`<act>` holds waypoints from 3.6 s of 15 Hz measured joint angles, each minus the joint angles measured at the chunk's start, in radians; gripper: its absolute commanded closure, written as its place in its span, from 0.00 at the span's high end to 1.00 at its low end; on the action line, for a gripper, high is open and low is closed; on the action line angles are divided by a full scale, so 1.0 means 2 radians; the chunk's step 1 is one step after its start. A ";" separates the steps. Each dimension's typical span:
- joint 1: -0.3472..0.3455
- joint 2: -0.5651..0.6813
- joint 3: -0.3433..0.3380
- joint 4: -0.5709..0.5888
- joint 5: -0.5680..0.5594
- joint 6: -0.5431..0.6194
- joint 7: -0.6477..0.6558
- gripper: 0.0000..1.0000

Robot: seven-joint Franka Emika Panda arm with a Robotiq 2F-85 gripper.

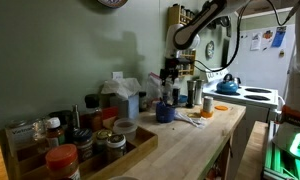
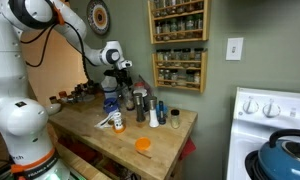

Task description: Place the tall jar in the tupperware container

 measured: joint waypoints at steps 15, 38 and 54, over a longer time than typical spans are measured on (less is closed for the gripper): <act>0.075 -0.135 0.067 0.062 0.075 -0.172 -0.162 0.62; 0.150 0.024 0.145 0.170 0.026 -0.115 -0.223 0.62; 0.163 0.074 0.147 0.209 0.011 -0.150 -0.244 0.62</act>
